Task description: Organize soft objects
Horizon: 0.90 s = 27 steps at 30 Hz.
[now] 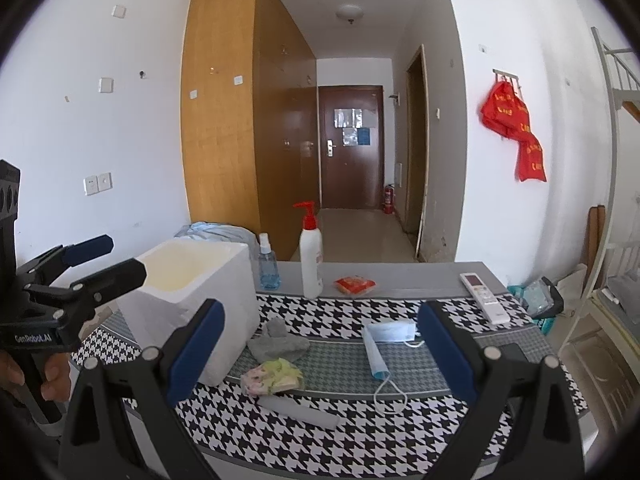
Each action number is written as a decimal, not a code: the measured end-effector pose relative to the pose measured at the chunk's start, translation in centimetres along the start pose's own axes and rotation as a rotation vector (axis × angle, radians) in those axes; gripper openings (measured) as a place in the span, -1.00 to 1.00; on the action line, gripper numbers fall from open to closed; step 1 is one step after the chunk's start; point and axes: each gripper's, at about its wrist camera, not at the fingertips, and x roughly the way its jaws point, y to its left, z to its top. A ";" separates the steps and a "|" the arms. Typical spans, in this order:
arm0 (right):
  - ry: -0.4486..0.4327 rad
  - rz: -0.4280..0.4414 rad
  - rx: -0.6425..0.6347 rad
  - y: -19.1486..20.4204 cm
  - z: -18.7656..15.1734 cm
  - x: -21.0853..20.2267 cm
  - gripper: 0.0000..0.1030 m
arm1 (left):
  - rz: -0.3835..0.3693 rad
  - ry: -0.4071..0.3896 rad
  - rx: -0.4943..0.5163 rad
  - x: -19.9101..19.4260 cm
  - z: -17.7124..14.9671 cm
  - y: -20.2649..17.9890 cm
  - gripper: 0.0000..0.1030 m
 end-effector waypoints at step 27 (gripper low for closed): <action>0.045 -0.063 0.042 -3.9 -1.8 0.1 0.92 | -0.114 0.084 0.011 3.0 -2.7 -4.3 0.98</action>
